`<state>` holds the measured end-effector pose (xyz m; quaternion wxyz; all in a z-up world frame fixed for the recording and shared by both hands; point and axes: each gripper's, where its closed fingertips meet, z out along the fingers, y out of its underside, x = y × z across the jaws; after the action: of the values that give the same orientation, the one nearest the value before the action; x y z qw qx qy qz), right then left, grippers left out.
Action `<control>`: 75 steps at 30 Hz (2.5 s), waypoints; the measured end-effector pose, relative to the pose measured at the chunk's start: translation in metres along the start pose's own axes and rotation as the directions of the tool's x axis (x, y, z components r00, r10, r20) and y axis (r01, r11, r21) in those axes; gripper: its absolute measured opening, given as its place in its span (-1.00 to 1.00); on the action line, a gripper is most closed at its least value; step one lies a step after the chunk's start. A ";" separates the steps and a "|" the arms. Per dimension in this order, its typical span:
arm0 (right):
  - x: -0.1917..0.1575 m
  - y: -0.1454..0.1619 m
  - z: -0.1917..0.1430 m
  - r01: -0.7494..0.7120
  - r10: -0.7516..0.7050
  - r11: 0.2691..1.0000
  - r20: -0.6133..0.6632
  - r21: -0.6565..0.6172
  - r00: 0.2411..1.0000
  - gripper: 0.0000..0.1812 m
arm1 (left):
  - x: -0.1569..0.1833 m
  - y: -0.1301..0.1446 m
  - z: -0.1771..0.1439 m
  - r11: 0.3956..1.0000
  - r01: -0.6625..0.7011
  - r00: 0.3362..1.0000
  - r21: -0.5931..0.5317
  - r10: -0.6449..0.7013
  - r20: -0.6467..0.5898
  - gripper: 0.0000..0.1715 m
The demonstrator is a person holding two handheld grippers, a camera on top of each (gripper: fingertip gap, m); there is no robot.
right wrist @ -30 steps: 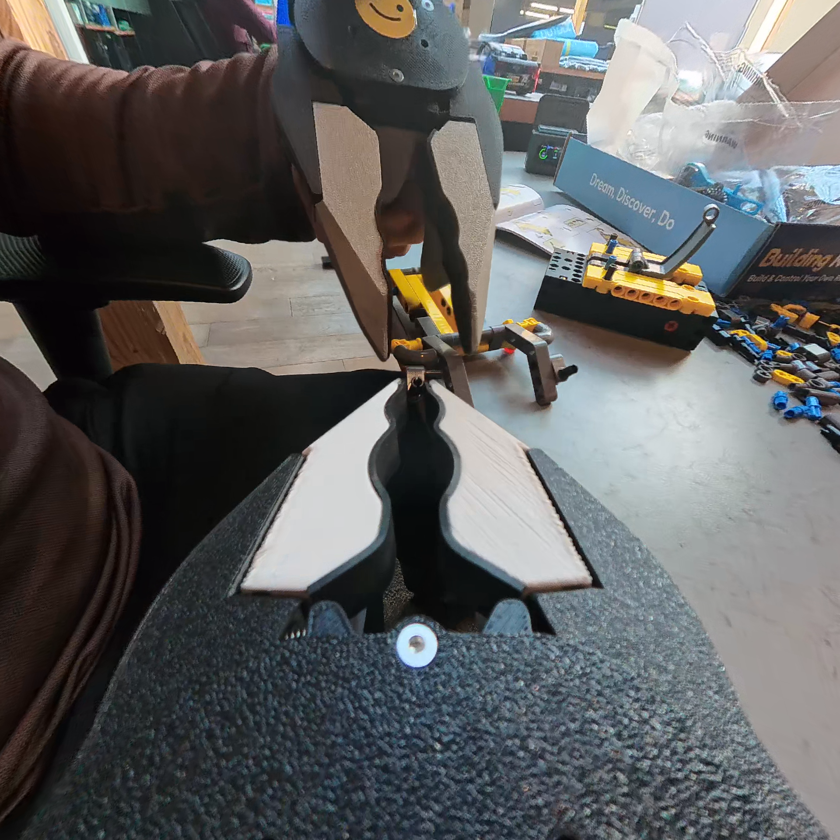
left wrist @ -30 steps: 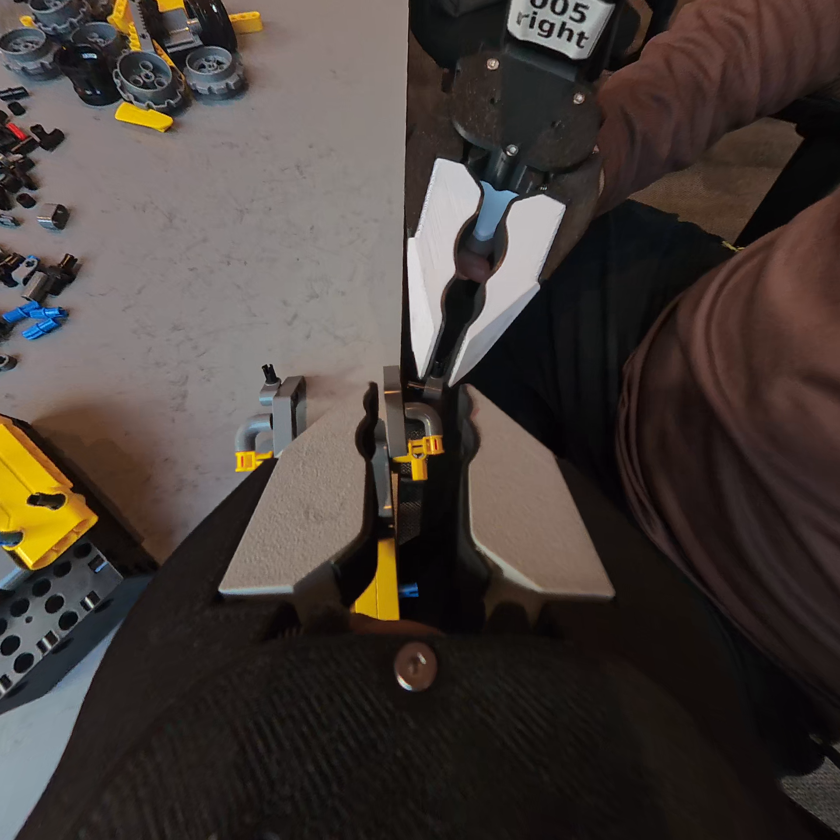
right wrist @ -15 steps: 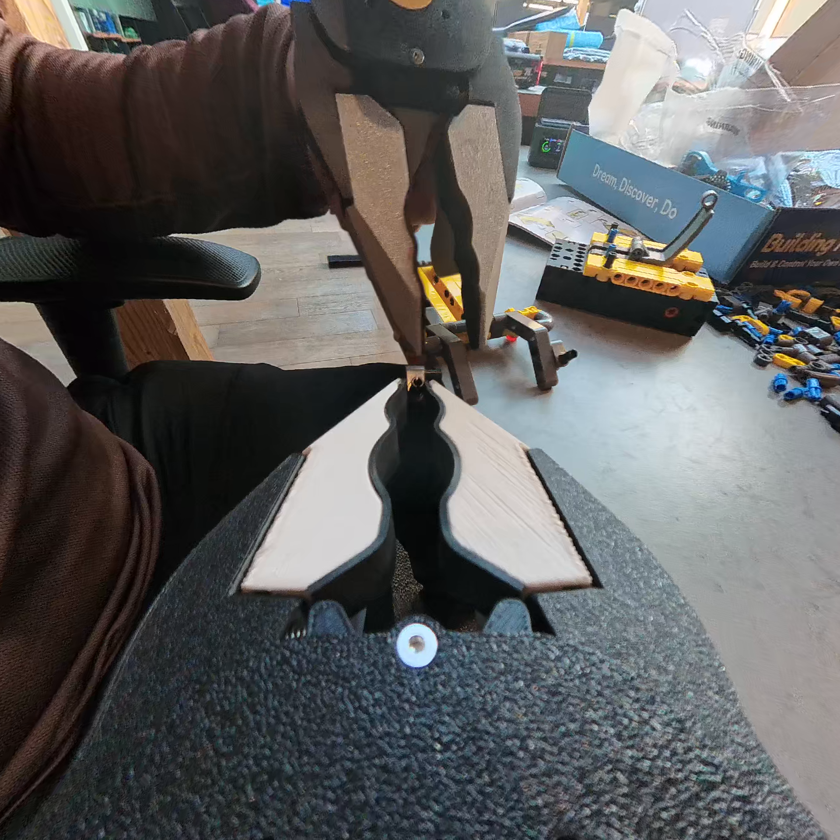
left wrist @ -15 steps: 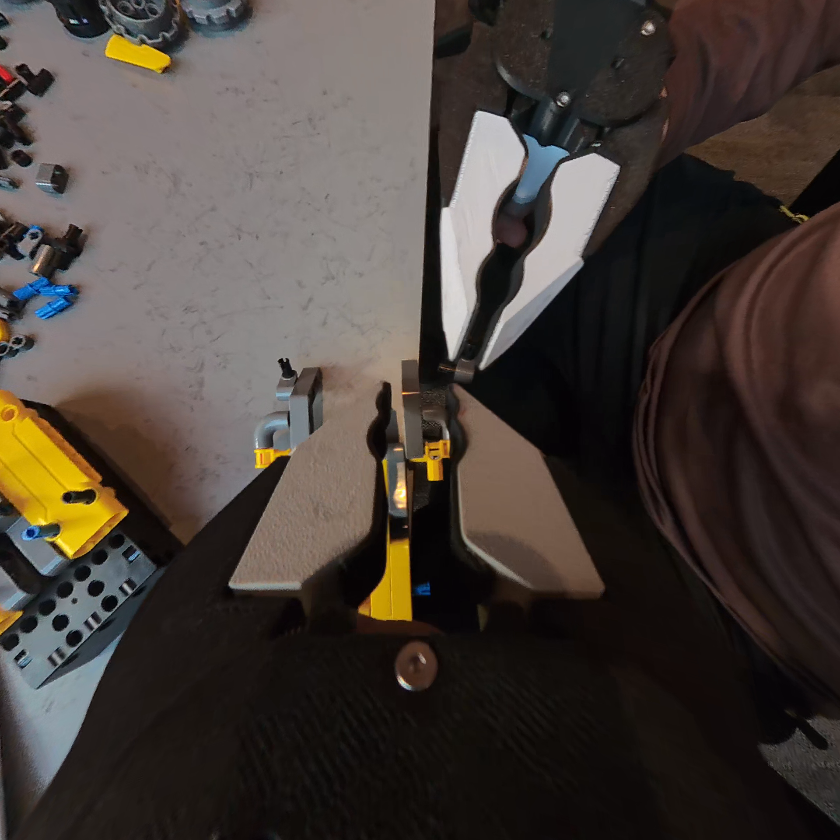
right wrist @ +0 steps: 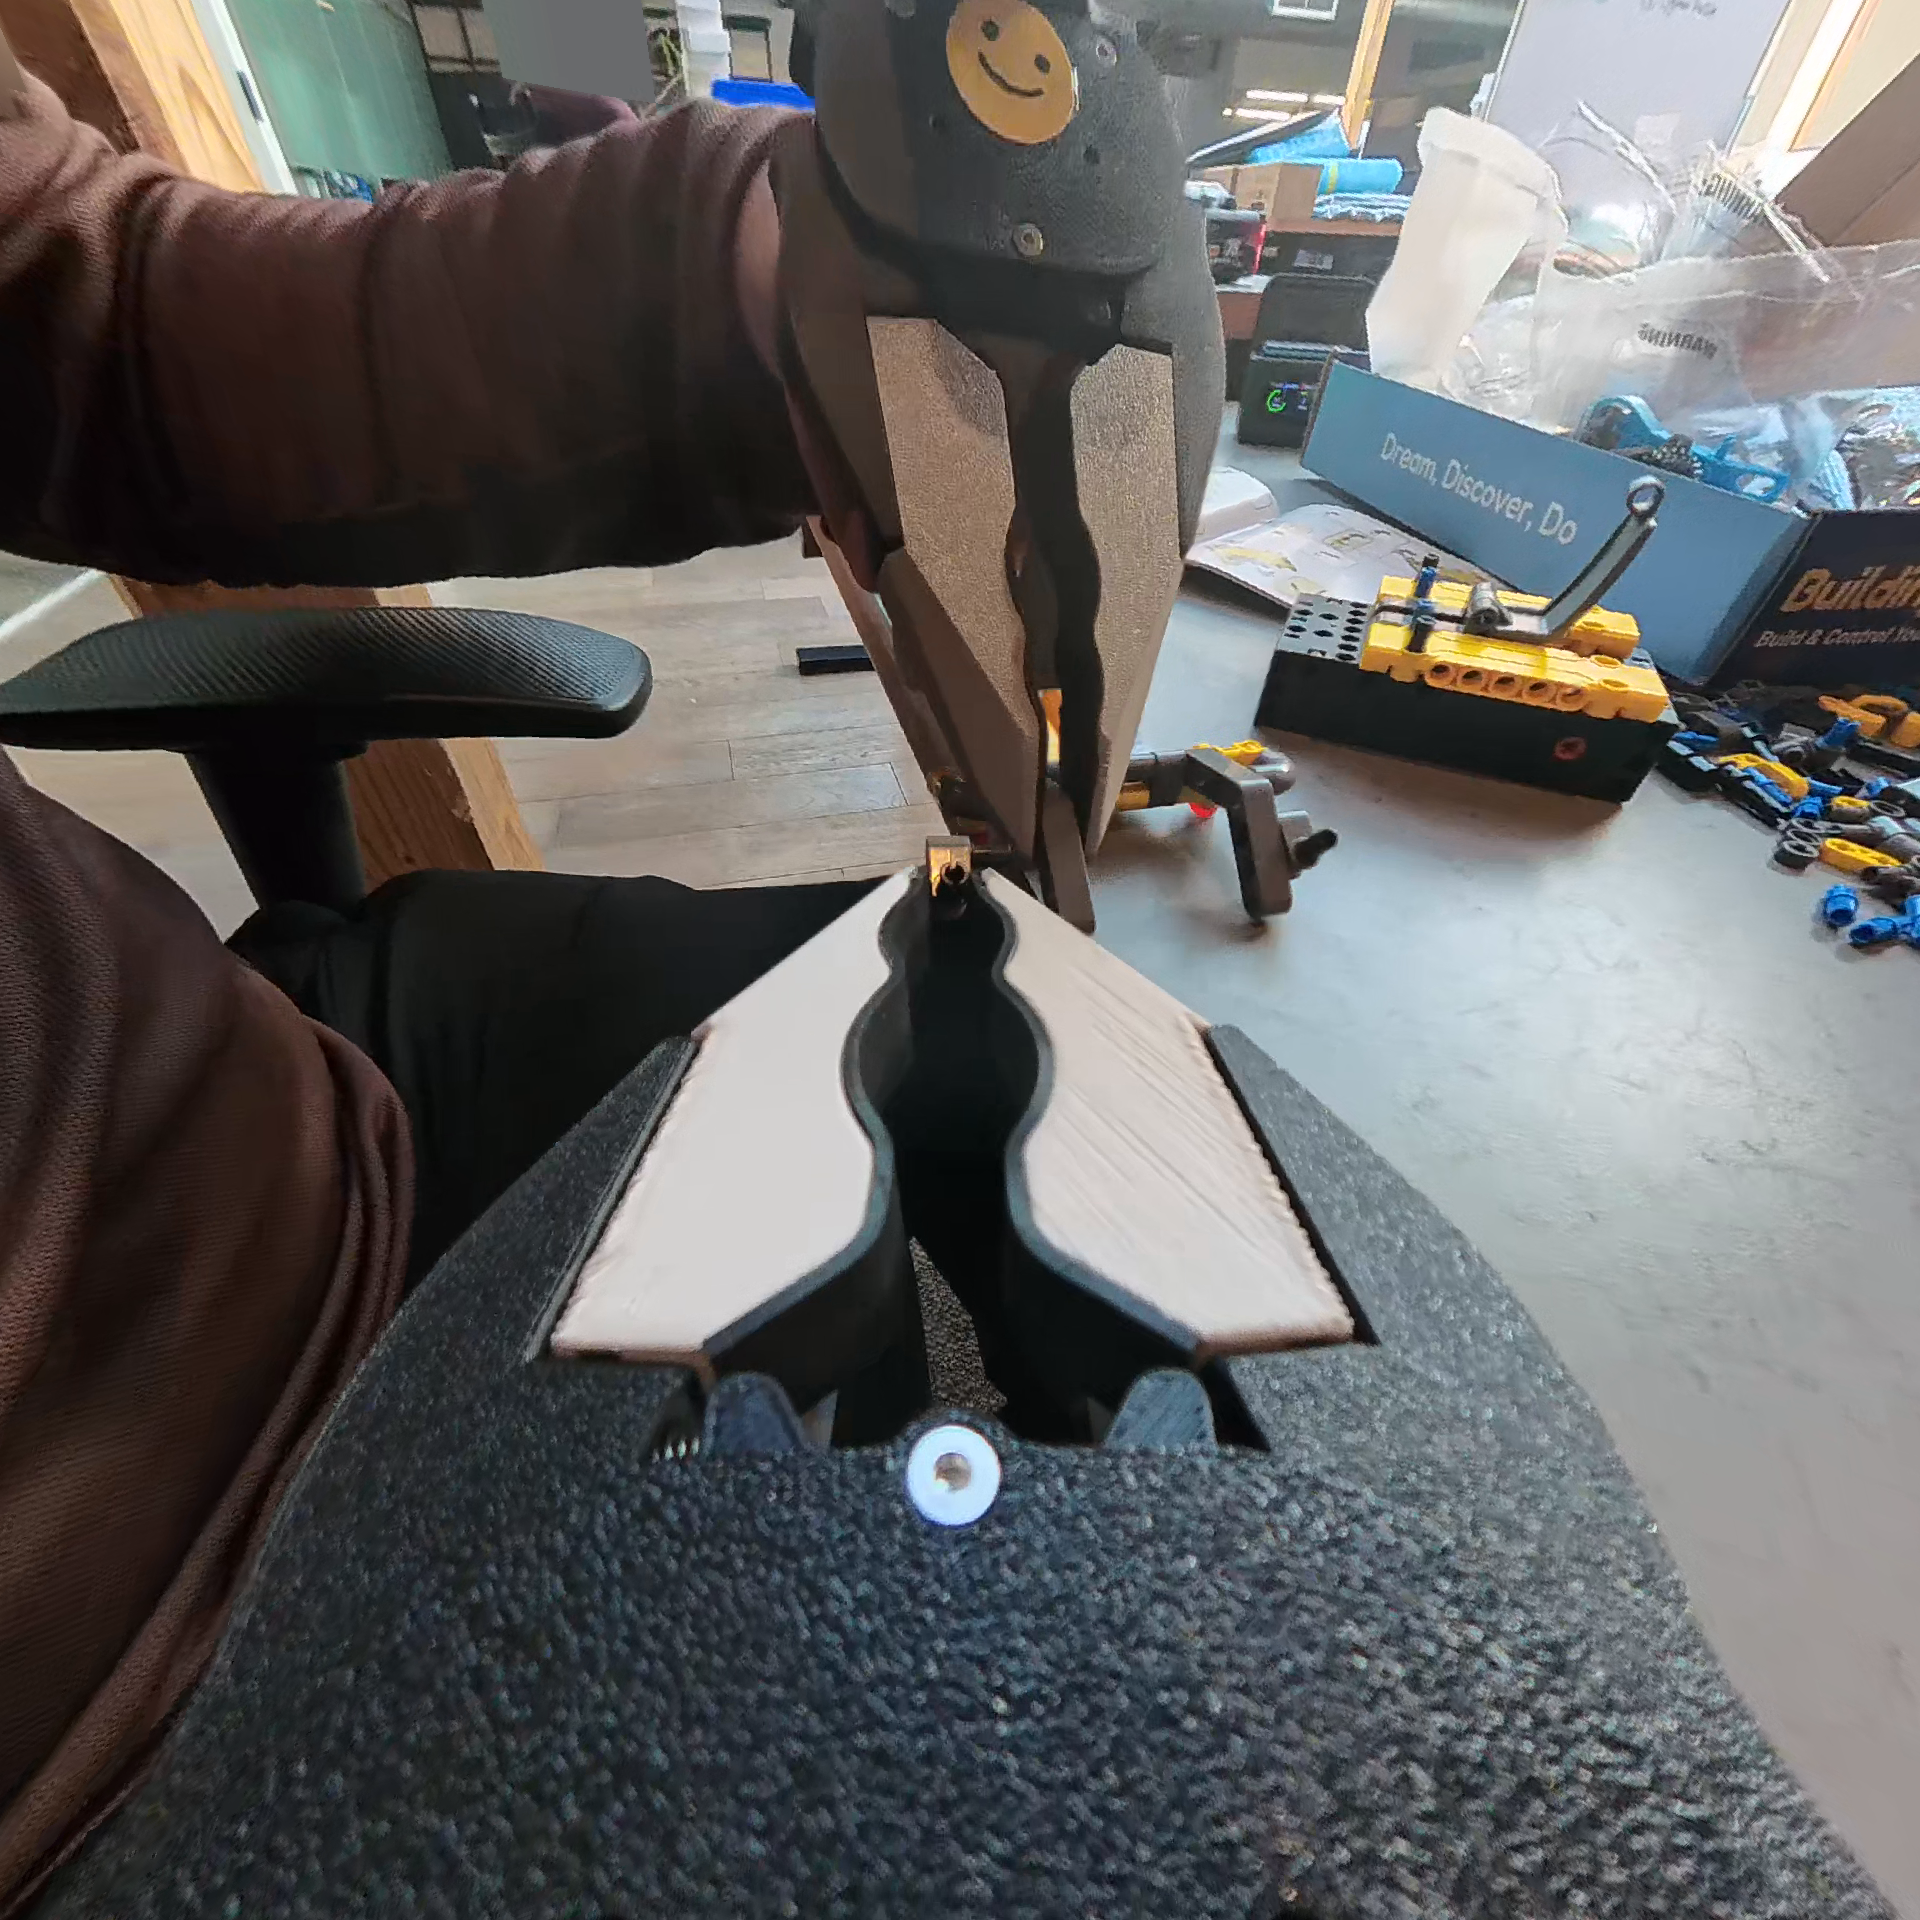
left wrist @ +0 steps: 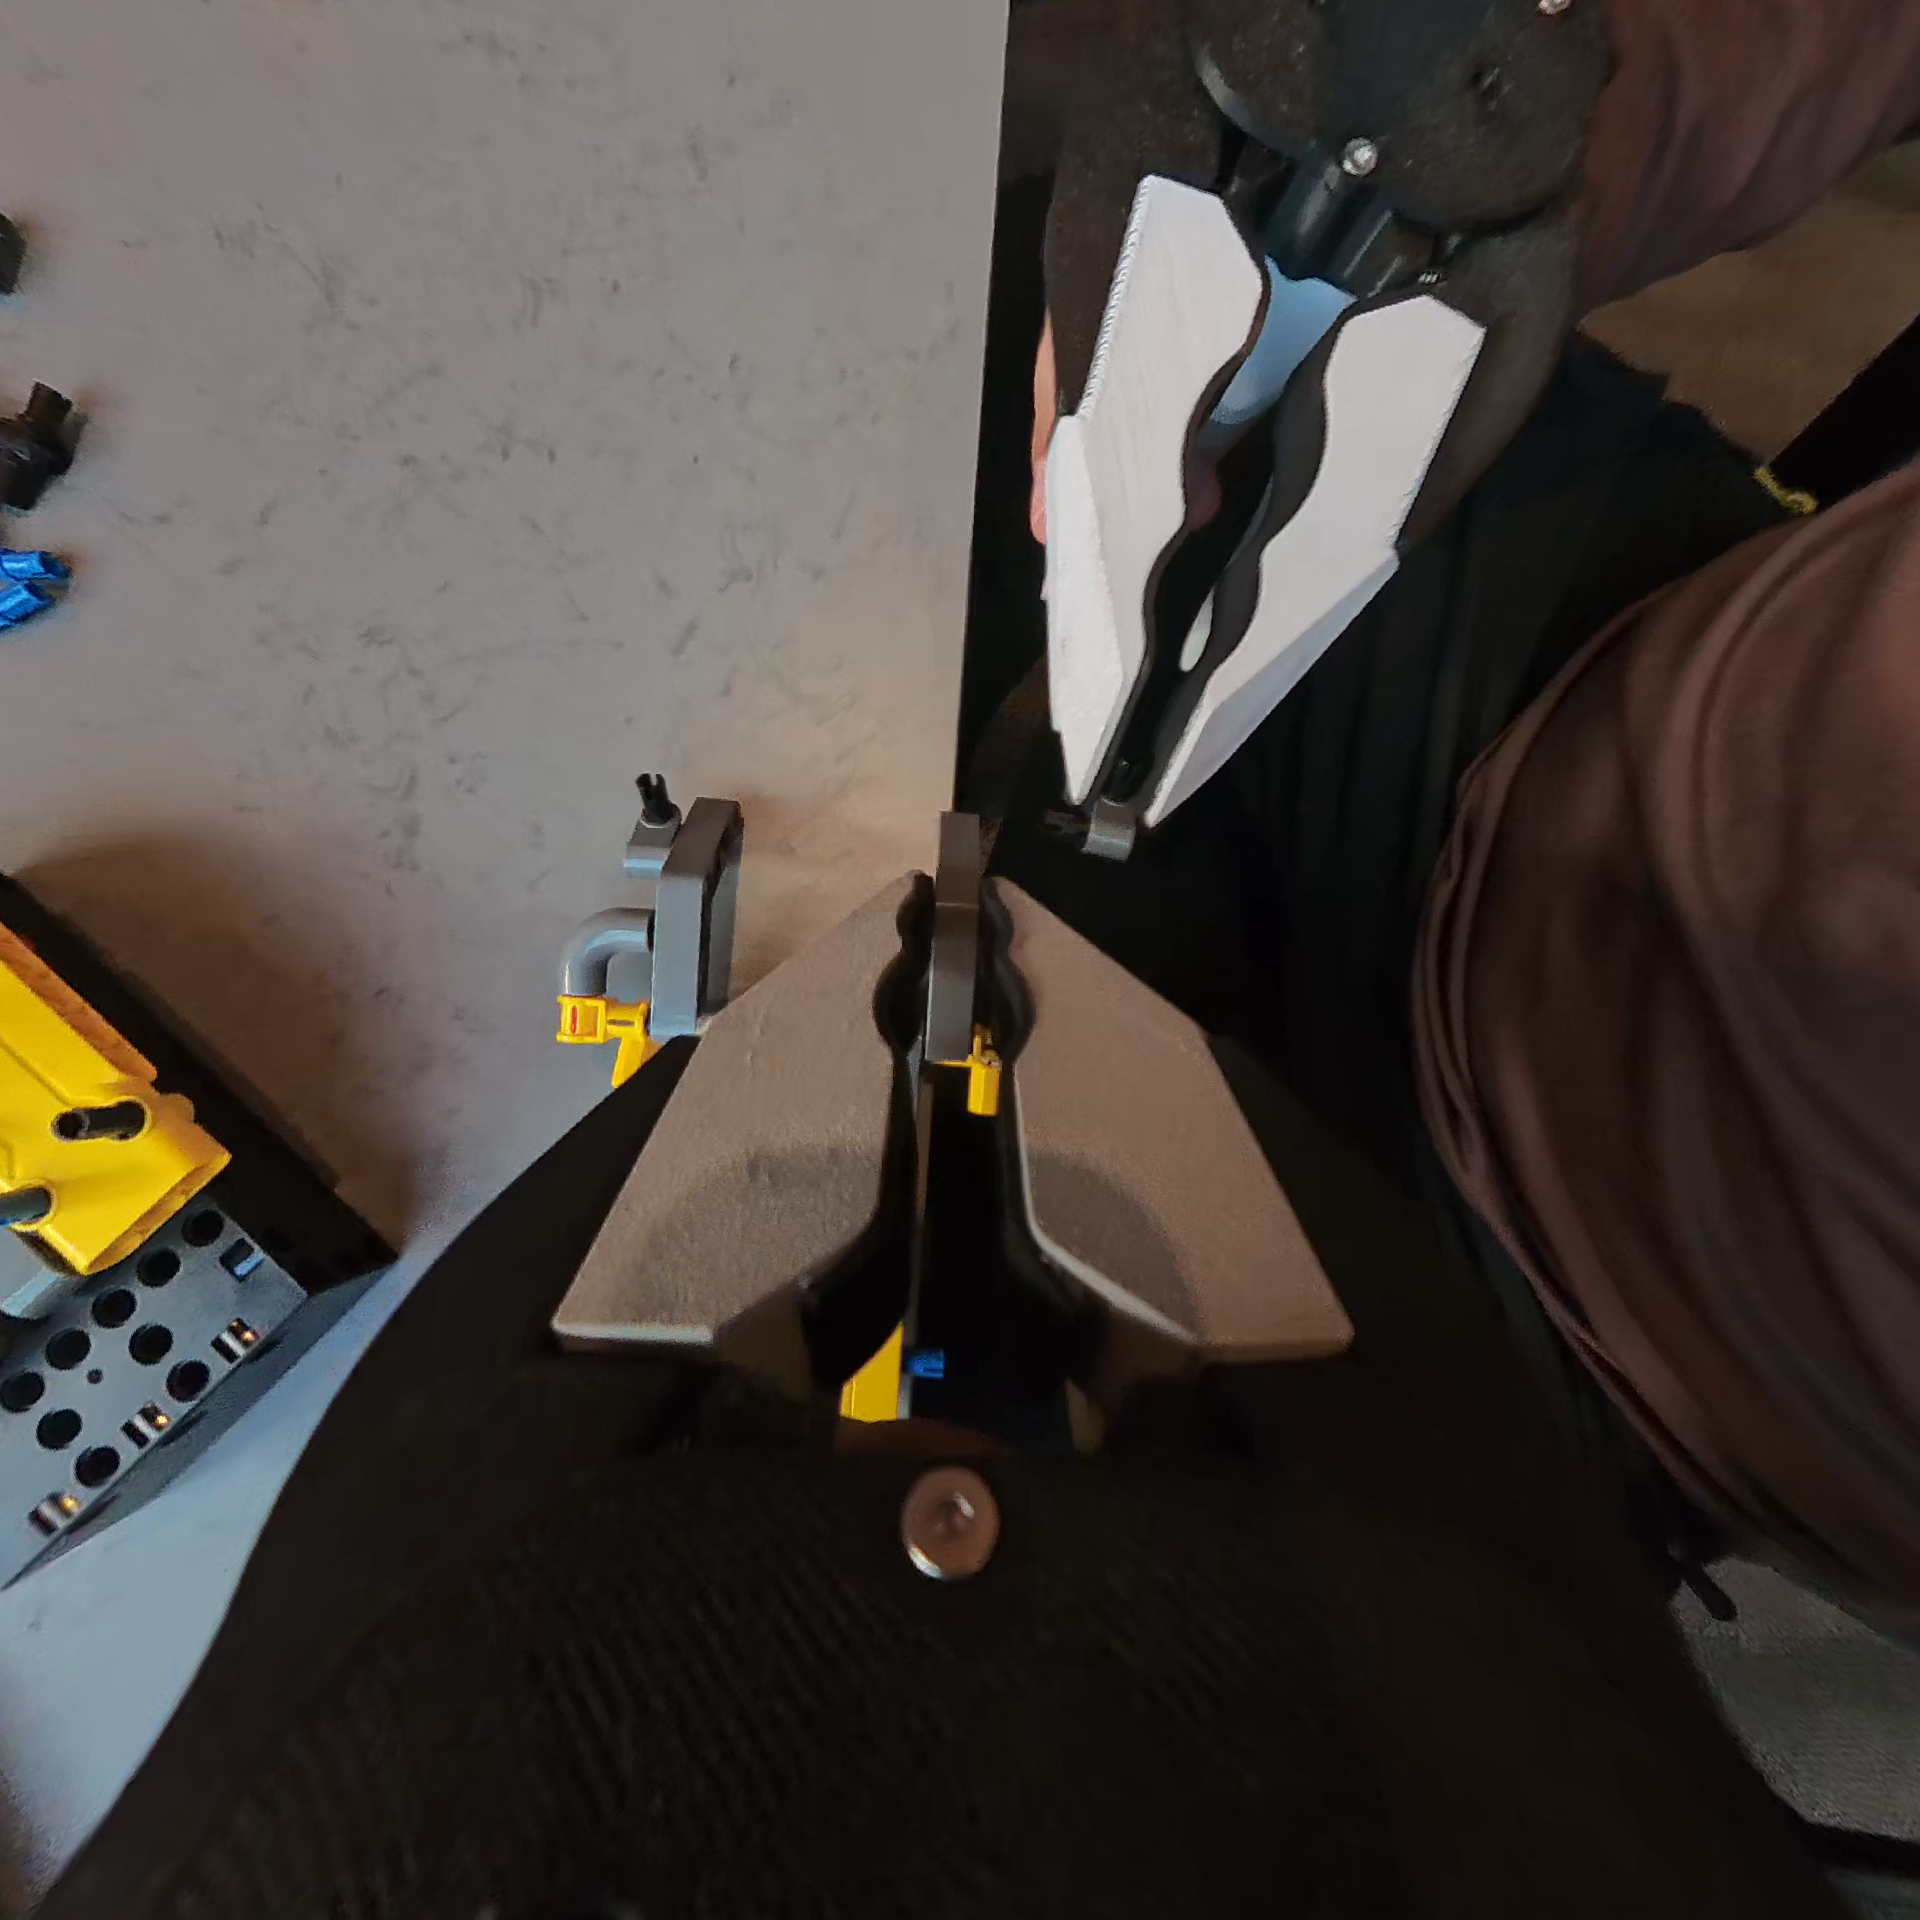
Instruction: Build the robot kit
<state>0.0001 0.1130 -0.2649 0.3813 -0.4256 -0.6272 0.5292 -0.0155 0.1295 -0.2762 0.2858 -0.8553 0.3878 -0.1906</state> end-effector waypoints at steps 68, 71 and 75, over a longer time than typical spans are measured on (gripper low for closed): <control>-0.005 0.009 0.022 -0.005 0.004 0.999 0.026 0.041 1.000 -0.96 | 0.014 0.008 -0.008 1.000 -0.002 0.973 0.005 0.003 -0.231 -0.87; -0.003 0.010 0.022 -0.005 0.005 0.999 -0.002 0.047 1.000 -0.96 | 0.017 0.010 -0.009 1.000 -0.013 0.970 -0.003 0.012 -0.243 -0.75; -0.003 0.009 0.023 0.019 -0.018 0.998 -0.024 0.054 1.000 -0.97 | 0.020 0.012 -0.009 0.999 -0.040 0.970 -0.008 0.037 -0.241 -0.68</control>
<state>-0.0189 0.1028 -0.2776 0.4048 -0.4154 -0.6123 0.5373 -0.0143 0.1047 -0.2747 0.2347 -0.8201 0.4374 -0.2847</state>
